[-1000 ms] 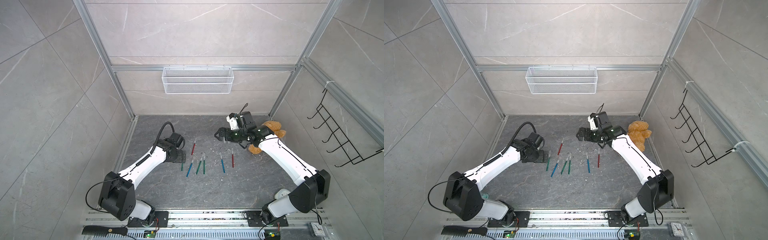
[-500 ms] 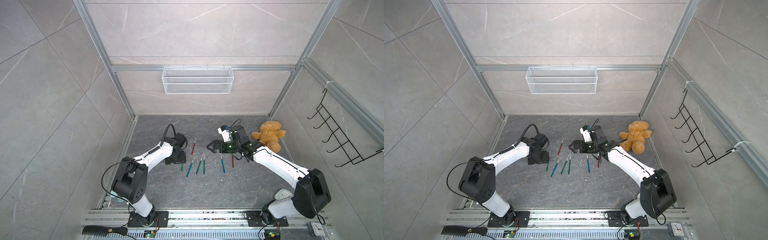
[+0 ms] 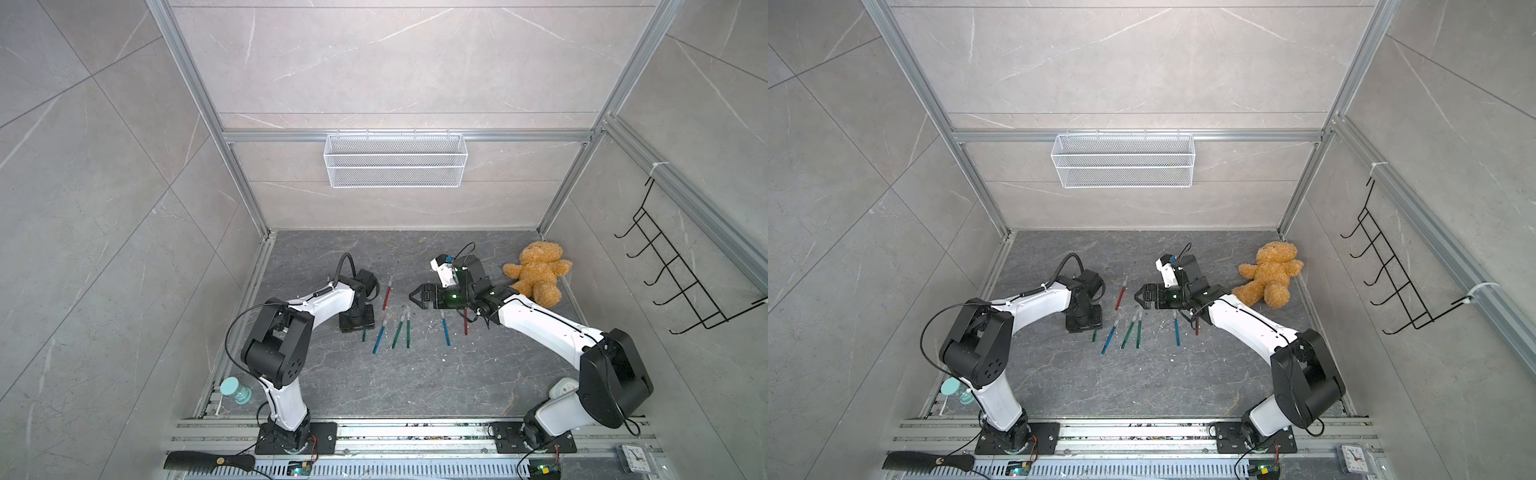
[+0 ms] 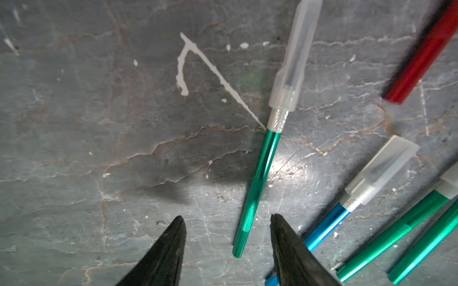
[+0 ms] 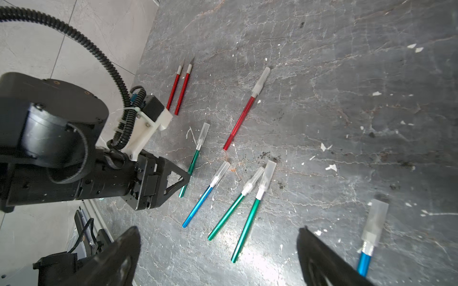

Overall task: Remove protective caps from carving knives
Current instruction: Pick up the carving knife from the center of the board.

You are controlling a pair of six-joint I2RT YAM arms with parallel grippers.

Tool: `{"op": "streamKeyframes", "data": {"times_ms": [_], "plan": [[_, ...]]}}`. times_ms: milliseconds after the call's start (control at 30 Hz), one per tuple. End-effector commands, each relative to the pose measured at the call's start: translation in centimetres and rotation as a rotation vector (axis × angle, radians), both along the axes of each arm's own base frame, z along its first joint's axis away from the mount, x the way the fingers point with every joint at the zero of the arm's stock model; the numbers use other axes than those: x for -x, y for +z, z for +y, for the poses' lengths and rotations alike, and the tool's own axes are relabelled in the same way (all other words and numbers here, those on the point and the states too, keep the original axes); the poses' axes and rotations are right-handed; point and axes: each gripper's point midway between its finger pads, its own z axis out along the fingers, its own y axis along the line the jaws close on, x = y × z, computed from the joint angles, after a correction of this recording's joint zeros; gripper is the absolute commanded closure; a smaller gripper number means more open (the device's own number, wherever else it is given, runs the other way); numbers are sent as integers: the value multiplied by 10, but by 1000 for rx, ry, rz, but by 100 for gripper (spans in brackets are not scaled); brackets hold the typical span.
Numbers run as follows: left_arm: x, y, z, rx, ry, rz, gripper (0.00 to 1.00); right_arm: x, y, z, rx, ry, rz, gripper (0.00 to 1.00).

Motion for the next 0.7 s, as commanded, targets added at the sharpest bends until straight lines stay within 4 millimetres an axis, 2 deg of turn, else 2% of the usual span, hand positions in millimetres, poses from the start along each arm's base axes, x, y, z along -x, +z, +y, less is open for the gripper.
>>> {"op": "streamKeyframes", "data": {"times_ms": [0, 100, 500, 667], "plan": [[-5, -4, -12, 26, 4, 8, 44, -1, -6, 4, 4, -6, 4, 2], [-3, -10, -14, 16, -5, 20, 52, 1, -8, 6, 11, -2, 10, 2], [15, -29, -8, -52, -23, 70, 73, 1, -10, 6, 51, -6, 1, 3], [21, -29, -3, -65, -23, 76, 82, 2, -10, 7, 58, -4, -4, 3]]}}
